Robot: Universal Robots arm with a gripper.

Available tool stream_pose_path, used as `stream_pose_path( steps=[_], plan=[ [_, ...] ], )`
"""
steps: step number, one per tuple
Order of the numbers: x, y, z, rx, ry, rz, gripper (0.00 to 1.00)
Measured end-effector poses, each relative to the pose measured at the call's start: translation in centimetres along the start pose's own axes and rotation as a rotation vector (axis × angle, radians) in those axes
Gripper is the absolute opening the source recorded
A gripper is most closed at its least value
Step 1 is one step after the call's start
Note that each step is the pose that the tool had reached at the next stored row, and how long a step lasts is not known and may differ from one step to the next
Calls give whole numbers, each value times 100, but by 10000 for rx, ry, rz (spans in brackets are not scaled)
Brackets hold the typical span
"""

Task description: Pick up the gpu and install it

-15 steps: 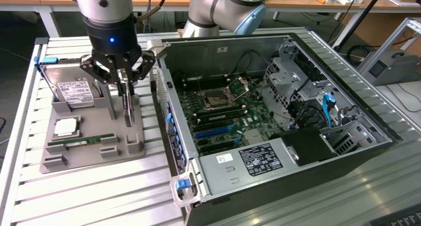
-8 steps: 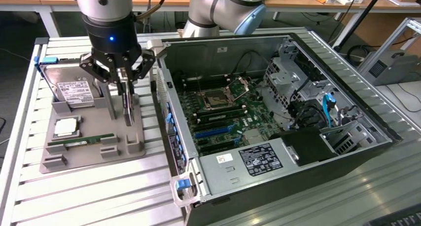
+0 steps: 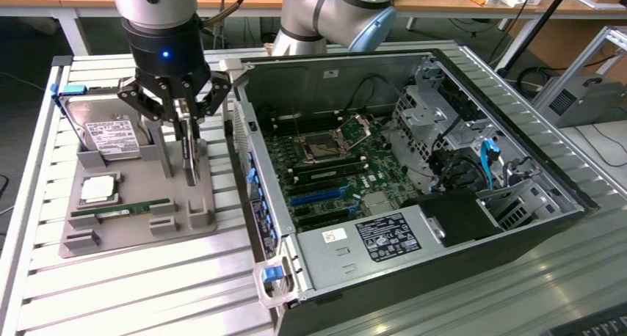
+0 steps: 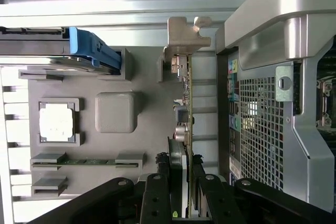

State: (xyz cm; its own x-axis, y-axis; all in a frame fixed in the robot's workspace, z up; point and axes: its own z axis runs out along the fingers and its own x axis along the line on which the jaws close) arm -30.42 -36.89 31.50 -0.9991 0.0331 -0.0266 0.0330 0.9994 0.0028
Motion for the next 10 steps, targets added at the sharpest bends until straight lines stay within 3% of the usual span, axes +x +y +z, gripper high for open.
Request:
stream_pose_path(
  steps=[10],
  plan=[
    [-1, 0, -38, -1, 0, 0, 27]
  ],
)
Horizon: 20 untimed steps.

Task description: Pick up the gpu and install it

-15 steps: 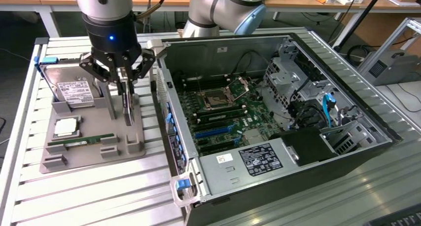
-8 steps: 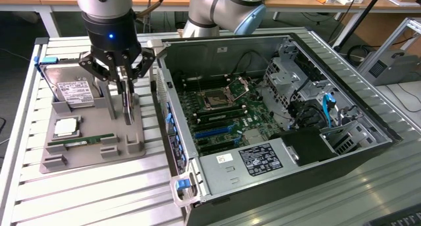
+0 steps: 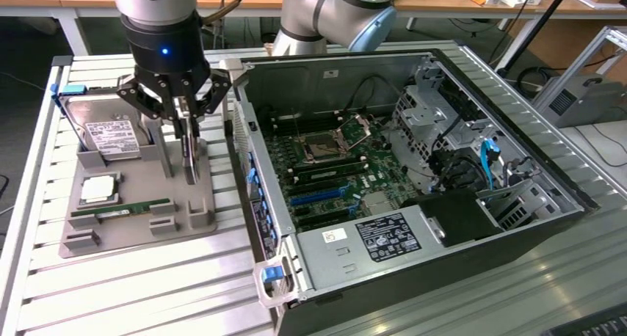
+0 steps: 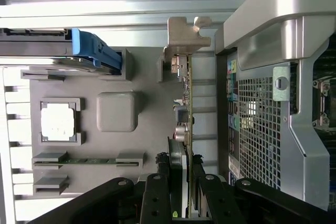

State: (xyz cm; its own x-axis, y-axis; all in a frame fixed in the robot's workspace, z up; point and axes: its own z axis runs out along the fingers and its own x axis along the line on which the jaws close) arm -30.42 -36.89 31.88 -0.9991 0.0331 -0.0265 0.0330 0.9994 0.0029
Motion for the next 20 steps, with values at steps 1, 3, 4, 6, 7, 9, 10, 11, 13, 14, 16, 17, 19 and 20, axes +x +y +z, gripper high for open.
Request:
stream_pose_path(
  steps=[1, 3, 4, 6, 7, 9, 10, 11, 13, 14, 16, 17, 19, 20],
  plan=[
    [0, 0, -3, 0, 0, 0, 27],
    [0, 0, -11, 0, 0, 0, 27],
    [0, 0, -19, 0, 0, 0, 27],
    [-1, 0, -33, 0, 1, 0, 27],
    [-1, 0, -37, 0, 0, 0, 27],
    [-1, 0, -48, 0, 0, 0, 27],
    [-1, 0, -52, 0, 0, 0, 27],
    [-2, 0, -56, 0, 0, 0, 27],
    [-2, 0, -64, 0, 0, 0, 27],
    [-2, 0, -67, 0, 0, 0, 27],
    [-2, 0, -73, -1, -1, 0, 27],
    [-2, 0, -77, 0, 0, 0, 27],
    [-2, 0, -84, 0, 0, 0, 27],
    [-2, 0, -88, 0, 0, 0, 27]
  ],
)
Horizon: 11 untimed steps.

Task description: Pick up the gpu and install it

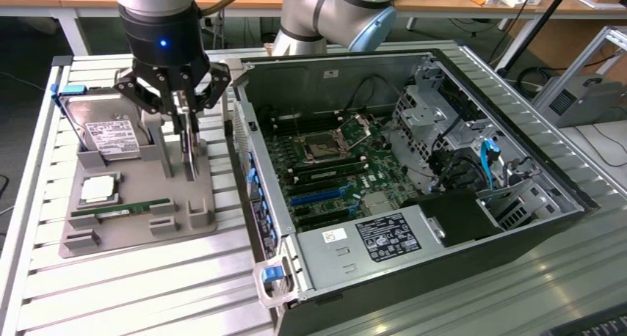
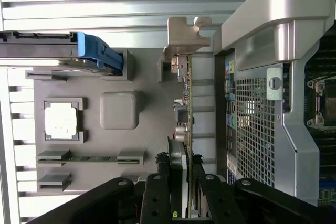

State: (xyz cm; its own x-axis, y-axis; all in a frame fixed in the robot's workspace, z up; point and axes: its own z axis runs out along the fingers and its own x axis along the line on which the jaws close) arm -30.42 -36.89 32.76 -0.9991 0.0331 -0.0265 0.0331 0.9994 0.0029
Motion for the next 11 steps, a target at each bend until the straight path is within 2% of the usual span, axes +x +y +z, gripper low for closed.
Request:
stream_pose_path(
  steps=[11],
  plan=[
    [-1, 0, -49, 0, 0, 0, 27]
  ],
)
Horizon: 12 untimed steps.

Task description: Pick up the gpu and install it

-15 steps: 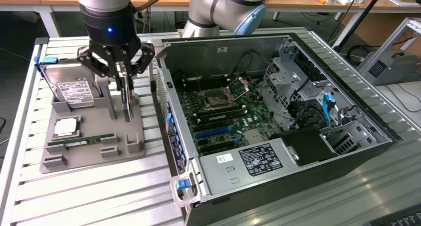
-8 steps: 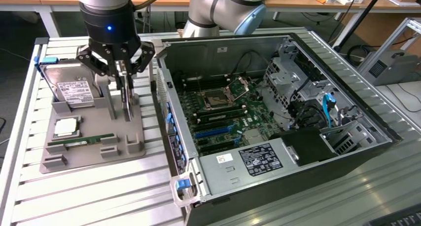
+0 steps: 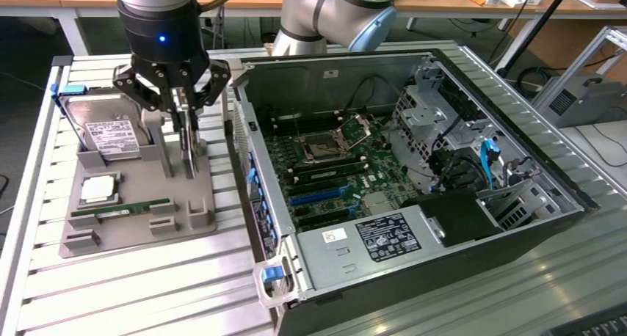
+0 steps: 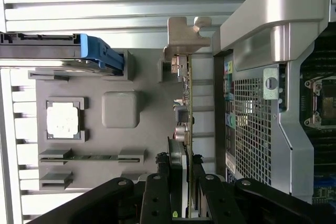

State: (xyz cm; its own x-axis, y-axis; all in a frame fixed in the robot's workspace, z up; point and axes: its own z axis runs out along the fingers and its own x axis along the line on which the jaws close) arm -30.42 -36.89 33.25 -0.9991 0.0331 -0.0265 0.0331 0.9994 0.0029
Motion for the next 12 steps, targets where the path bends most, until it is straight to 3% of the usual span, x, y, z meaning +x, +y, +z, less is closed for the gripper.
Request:
stream_pose_path(
  steps=[12],
  plan=[
    [-1, 0, -48, -3, -1, -1, 27]
  ],
)
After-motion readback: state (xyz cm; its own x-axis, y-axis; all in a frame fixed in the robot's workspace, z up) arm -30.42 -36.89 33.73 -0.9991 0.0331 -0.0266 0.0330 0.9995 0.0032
